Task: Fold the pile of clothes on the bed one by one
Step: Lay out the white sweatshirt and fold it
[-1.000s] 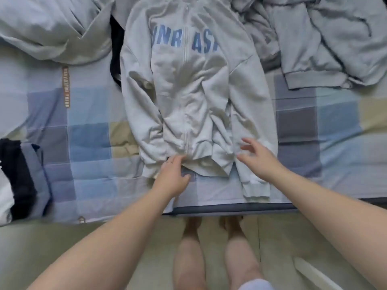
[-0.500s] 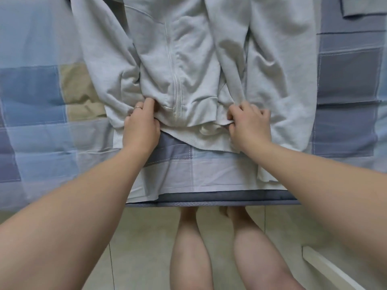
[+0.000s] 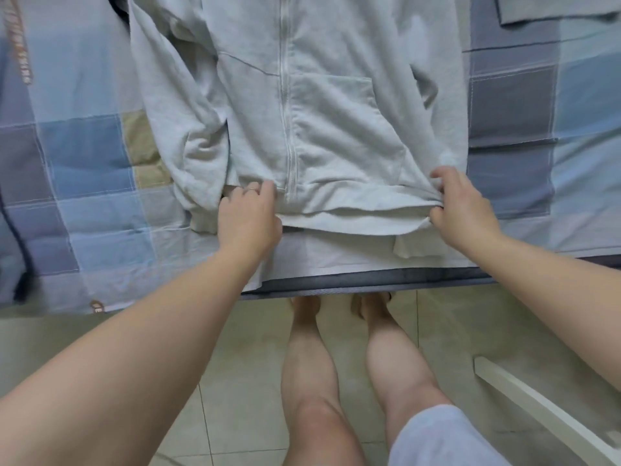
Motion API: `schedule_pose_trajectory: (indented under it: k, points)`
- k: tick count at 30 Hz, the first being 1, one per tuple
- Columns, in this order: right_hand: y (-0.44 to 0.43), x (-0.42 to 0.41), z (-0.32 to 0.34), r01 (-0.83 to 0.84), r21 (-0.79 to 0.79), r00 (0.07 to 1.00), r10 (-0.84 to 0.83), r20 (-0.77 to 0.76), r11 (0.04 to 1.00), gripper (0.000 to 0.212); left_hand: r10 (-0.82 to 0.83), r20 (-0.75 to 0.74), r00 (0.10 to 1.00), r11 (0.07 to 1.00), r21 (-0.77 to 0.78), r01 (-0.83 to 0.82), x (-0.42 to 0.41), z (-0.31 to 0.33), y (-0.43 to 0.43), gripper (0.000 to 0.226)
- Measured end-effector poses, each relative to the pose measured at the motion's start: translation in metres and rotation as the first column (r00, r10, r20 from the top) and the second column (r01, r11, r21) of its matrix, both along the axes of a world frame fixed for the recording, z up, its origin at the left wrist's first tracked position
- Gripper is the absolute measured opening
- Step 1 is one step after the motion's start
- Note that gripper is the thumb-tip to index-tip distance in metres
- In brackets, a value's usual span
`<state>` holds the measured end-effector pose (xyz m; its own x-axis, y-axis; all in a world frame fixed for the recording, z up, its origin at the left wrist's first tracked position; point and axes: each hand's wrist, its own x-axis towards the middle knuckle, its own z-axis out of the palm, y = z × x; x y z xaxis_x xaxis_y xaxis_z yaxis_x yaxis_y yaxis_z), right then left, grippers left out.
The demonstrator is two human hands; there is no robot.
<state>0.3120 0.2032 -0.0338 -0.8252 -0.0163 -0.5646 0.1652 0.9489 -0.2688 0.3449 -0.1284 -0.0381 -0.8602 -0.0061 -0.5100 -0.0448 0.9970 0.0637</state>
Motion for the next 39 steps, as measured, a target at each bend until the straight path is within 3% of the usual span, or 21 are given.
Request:
schedule_pose_trajectory:
  k: [3,5,10,13,16,19,24,27,31,35,39]
  points:
    - [0.0,0.005,0.002,-0.104,-0.052,0.991,0.099,-0.089,0.993,0.027,-0.197,-0.076,0.977,0.971,0.123,0.205,-0.007,-0.01,0.049,0.051]
    - [0.007,0.007,-0.001,-0.122,-0.079,0.983,0.109,-0.147,0.989,0.016,-0.272,-0.044,0.961,0.945,0.174,0.276,-0.016,-0.023,0.08,0.059]
    - [0.032,0.019,-0.01,-0.073,-0.047,0.977,0.062,-0.205,0.996,0.019,-0.294,-0.061,0.954,0.935,0.186,0.301,-0.028,-0.055,0.133,0.025]
    - [0.046,0.033,-0.016,-0.092,-0.066,0.964,0.072,-0.257,0.994,0.014,-0.287,-0.075,0.955,0.924,0.242,0.296,-0.027,-0.057,0.146,0.019]
    - [0.064,0.041,-0.025,0.063,0.031,0.995,-0.061,-0.074,0.998,0.015,-0.408,-0.01,0.913,0.852,0.357,0.384,-0.014,-0.051,0.15,0.007]
    - [0.062,0.038,-0.024,0.153,0.046,0.987,-0.155,0.035,0.987,0.016,-0.384,0.045,0.922,0.839,0.434,0.328,-0.01,-0.041,0.149,0.011]
    - [0.019,0.029,0.002,-0.113,-0.048,0.988,0.107,-0.109,0.993,0.054,-0.204,0.078,0.976,0.933,0.316,0.17,-0.012,-0.026,0.124,0.034]
    - [-0.021,0.029,0.007,-0.285,-0.091,0.958,0.279,-0.072,0.954,0.055,-0.154,-0.007,0.988,0.974,0.166,0.153,-0.008,-0.02,0.083,0.043]
    - [-0.083,0.026,-0.01,-0.444,-0.129,0.895,0.447,-0.013,0.886,0.062,-0.046,-0.064,0.997,0.99,0.129,0.054,-0.005,-0.021,0.018,0.073]
    - [-0.149,0.024,-0.035,-0.483,-0.111,0.875,0.482,-0.035,0.869,0.075,-0.01,-0.021,1.0,0.989,0.15,0.013,-0.005,-0.036,-0.046,0.092]
    - [-0.2,0.023,-0.057,-0.376,0.031,0.927,0.376,0.0,0.926,0.078,-0.057,-0.061,0.997,0.988,0.137,0.065,-0.009,-0.052,-0.076,0.095]
